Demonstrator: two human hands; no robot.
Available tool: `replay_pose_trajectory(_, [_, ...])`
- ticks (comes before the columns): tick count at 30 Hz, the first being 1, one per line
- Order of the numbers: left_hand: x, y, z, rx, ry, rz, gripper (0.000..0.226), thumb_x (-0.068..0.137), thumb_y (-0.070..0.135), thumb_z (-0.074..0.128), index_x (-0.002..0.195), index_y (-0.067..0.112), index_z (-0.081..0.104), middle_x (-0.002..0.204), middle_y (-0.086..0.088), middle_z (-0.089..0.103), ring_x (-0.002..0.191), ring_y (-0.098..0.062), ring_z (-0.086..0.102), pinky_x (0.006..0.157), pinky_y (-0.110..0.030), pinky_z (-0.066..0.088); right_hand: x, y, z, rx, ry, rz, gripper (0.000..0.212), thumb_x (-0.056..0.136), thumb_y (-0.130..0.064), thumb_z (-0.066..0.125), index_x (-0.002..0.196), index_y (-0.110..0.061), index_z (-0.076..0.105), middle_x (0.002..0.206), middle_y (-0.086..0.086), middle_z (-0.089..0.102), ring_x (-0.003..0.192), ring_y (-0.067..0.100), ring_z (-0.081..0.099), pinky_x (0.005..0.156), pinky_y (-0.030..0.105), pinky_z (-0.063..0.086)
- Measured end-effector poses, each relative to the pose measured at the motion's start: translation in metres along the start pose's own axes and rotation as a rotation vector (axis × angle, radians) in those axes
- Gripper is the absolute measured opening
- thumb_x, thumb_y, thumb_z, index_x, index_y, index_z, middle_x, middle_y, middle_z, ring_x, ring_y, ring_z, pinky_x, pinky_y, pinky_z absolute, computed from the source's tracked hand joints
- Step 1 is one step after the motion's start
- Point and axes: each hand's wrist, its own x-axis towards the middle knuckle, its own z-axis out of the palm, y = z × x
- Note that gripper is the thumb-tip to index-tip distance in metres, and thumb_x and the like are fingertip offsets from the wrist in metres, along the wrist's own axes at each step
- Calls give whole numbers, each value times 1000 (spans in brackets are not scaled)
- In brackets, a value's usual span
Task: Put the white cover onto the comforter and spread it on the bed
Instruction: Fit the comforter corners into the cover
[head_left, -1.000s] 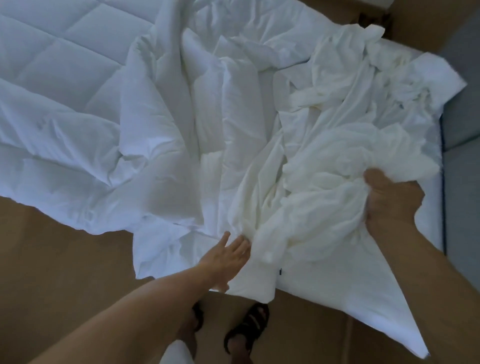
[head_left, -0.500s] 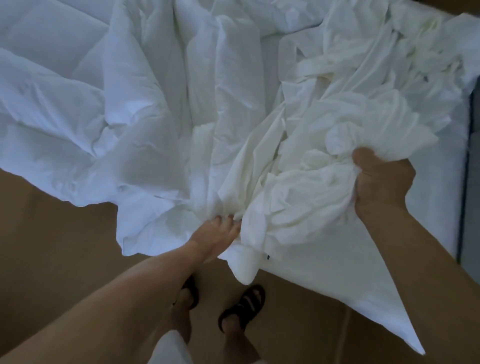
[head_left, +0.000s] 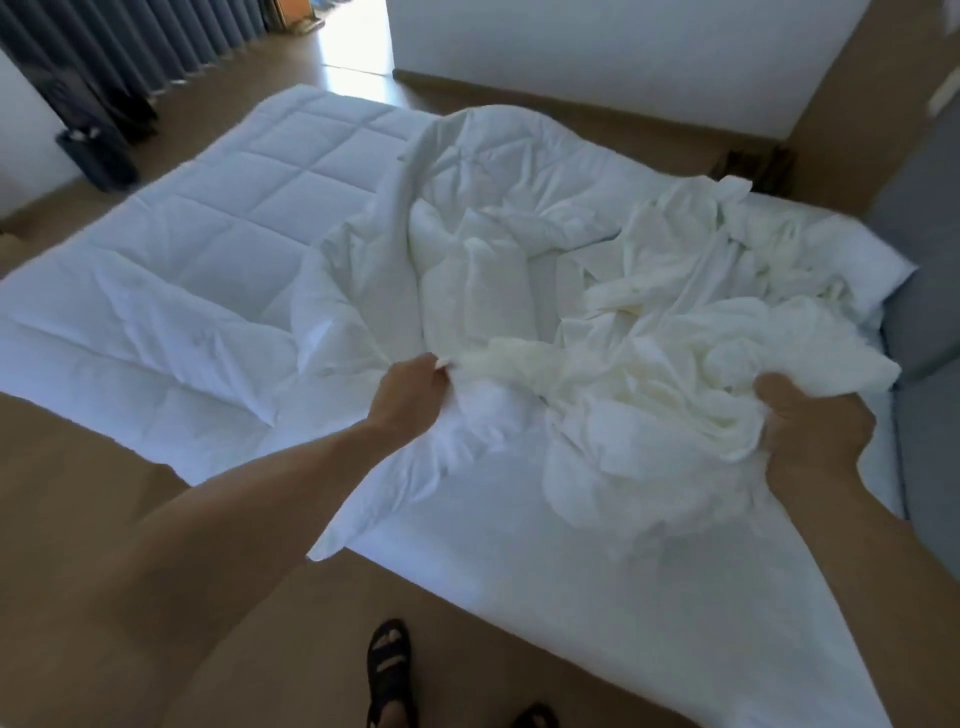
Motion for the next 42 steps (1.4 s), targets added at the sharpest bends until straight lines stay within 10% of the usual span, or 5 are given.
replay_pose_trajectory(9, [66,34,-204,-323,552,1,29,104,19,37,92,0,56,95,-21,62,98,-38,59,74,-32,33,-17,-62,33,20,-143,-24,57,83,2,73,136,-4,54,130,7,62,118,27,59,104,45,47])
replay_pose_trajectory(14, [47,59,-170,-223,105,557,46,99,23,45,141,6,50,145,-11,51,132,-25,49,111,-24,31,-47,-64,64,81,-117,169,43,77,4,74,118,-5,66,108,7,68,93,25,65,86,37,54])
replay_pose_trajectory(23, [-6,65,-21,-72,-572,517,15,95,24,47,105,13,43,103,-6,60,95,-31,58,84,-42,48,-93,-20,69,166,-64,469,33,73,5,68,105,1,70,105,19,72,95,39,68,81,48,56])
replay_pose_trajectory(28, [-18,81,-22,-214,-878,568,115,73,27,70,147,55,-13,137,-4,49,103,-23,58,91,-35,50,-111,-3,61,125,-57,489,25,76,5,67,101,3,71,97,20,74,88,38,71,74,44,58])
replay_pose_trajectory(42, [0,92,-30,-263,-373,610,33,94,33,63,72,25,41,65,12,47,61,-7,45,57,-26,32,-108,-24,32,130,-125,434,16,83,3,65,98,-1,70,85,13,76,79,32,72,66,38,56])
